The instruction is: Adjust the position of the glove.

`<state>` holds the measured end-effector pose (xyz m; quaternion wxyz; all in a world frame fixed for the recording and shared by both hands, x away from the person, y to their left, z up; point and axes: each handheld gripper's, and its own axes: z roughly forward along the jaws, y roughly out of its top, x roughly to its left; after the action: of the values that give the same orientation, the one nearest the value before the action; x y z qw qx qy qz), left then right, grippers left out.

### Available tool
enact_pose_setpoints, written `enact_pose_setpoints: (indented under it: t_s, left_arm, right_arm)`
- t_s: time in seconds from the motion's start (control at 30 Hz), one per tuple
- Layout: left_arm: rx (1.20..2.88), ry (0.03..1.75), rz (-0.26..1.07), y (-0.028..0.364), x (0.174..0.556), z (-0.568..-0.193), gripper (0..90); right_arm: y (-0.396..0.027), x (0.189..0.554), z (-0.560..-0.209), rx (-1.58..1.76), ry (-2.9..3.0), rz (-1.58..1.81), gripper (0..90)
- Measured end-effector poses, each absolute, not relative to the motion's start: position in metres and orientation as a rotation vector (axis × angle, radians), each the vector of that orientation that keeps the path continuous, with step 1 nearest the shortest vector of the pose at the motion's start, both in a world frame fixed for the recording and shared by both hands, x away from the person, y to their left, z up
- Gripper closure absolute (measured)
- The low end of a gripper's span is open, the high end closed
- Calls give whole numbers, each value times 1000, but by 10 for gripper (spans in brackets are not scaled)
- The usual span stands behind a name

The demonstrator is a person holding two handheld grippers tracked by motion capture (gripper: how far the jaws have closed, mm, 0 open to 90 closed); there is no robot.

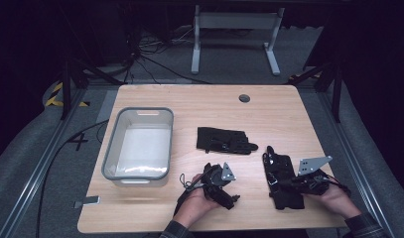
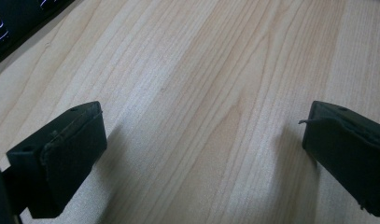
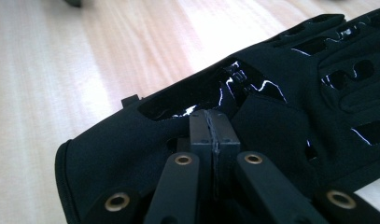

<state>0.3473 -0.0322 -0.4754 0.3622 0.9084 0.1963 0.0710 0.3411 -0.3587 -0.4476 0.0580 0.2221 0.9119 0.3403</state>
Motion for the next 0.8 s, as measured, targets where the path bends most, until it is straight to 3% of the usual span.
enact_pose_setpoints:
  t_s: [0.43,0.8]
  left_arm:
    - [2339,507,183,-32,347,-475,1]
    - [2339,507,183,-32,347,-475,1]
  right_arm:
    - [-360,339,-445,674,2752,1063,882]
    - [-371,352,-435,750,2620,1063,597]
